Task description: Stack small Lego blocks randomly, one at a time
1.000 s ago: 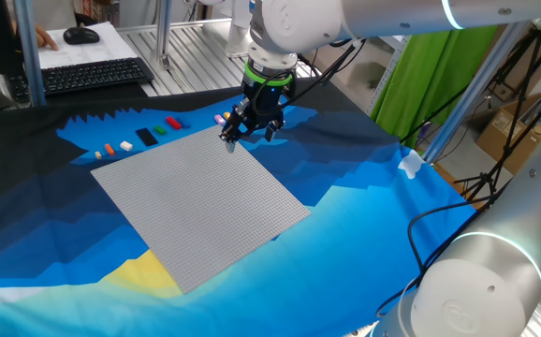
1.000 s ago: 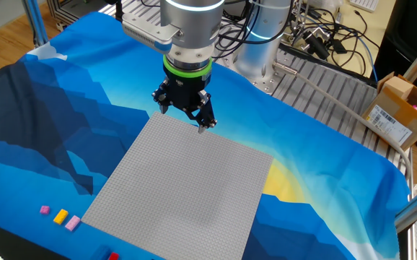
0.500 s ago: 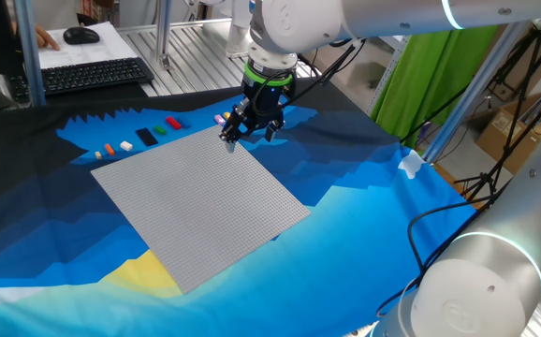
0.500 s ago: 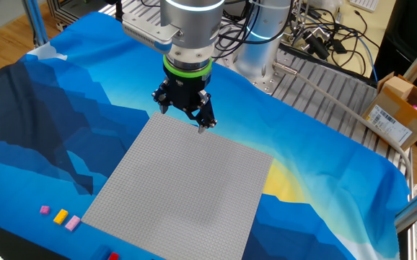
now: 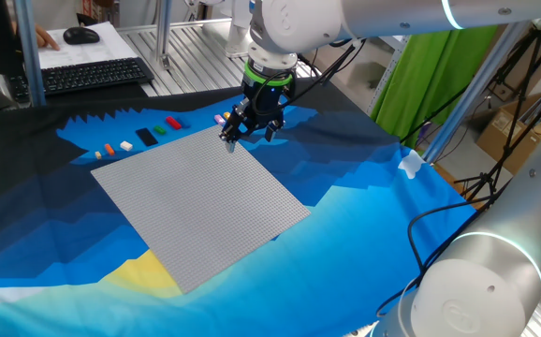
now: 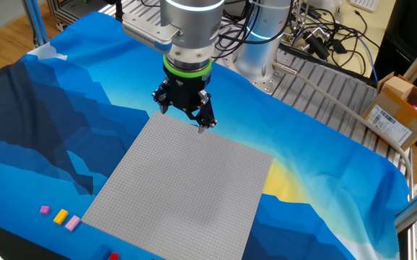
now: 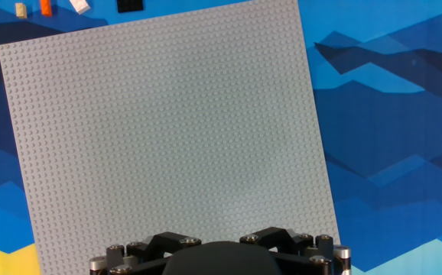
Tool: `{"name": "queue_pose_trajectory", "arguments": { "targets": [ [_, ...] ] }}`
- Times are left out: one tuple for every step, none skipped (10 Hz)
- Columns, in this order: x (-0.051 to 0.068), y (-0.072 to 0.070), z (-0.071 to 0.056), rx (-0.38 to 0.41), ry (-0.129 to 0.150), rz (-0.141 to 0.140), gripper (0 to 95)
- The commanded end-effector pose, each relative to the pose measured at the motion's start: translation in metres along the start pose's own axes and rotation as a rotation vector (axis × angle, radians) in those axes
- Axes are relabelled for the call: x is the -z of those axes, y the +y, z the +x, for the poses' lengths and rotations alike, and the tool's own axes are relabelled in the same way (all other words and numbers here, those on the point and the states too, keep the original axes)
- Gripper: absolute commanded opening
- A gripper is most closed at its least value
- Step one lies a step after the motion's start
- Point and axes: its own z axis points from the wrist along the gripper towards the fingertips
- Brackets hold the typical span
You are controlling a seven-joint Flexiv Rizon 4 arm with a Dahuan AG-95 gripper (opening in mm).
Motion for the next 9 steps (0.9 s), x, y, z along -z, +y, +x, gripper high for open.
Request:
{"name": "queue_pose_trajectory", "arguments": {
  "targets": [
    [0.0,0.0,0.0,0.0,0.0,0.0,95.0],
    [-0.001,0.001,0.003,-0.239,0.093,-0.04,0.0],
    [-0.003,0.003,0.009,-0.237,0.09,-0.035,0.0],
    [-0.003,0.004,0.013,-0.242,0.089,-0.035,0.0],
    [-0.004,0.007,0.018,-0.245,0.085,-0.037,0.0],
    [-0.004,0.008,0.019,-0.243,0.083,-0.037,0.0],
    [-0.003,0.012,0.025,-0.233,0.084,-0.039,0.0],
    [-0.003,0.015,0.029,-0.228,0.084,-0.038,0.0],
    [-0.002,0.018,0.032,-0.231,0.084,-0.038,0.0]
  ]
}}
